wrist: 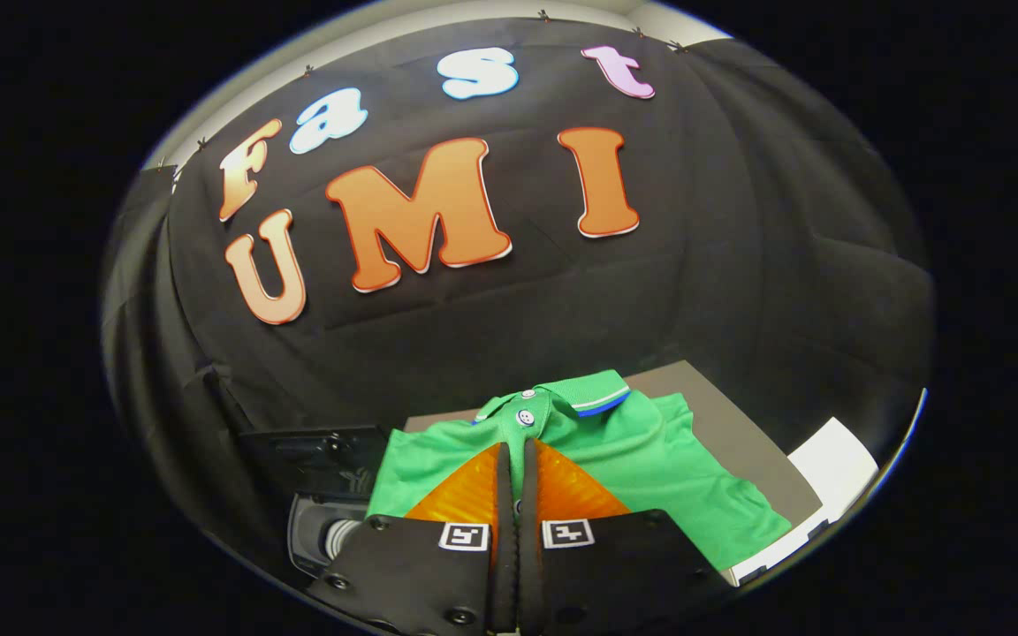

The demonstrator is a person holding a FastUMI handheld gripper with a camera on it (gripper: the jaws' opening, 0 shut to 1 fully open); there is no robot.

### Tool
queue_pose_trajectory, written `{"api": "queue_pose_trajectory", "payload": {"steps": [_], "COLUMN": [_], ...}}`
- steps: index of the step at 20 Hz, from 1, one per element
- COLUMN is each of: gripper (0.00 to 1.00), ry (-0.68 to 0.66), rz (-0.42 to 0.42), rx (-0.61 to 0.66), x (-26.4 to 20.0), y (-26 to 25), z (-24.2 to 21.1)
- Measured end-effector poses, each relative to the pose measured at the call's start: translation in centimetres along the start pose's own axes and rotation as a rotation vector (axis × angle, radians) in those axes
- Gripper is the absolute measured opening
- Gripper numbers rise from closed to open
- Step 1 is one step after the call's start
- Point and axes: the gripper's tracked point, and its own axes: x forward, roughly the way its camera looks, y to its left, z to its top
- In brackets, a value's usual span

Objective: Put the clothes into the washing machine and then close the washing machine lid.

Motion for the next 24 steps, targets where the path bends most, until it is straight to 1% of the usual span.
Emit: {"api": "queue_pose_trajectory", "payload": {"steps": [7,10,14,17,20,24], "gripper": [0.09,0.09,0.09,0.08,0.08,0.08], "ry": [-0.110,-0.130,-0.132,-0.138,-0.129,-0.124], "rz": [0.031,0.034,0.047,0.095,0.139,0.212], "rx": [-0.003,-0.027,-0.025,-0.018,-0.050,-0.045], "x": [-5.1,-6.1,-6.7,-7.4,-7.5,-7.0], "y": [4.2,5.3,6.8,9.6,12.4,17.3], "z": [4.2,5.2,5.7,6.3,6.4,6.1]}}
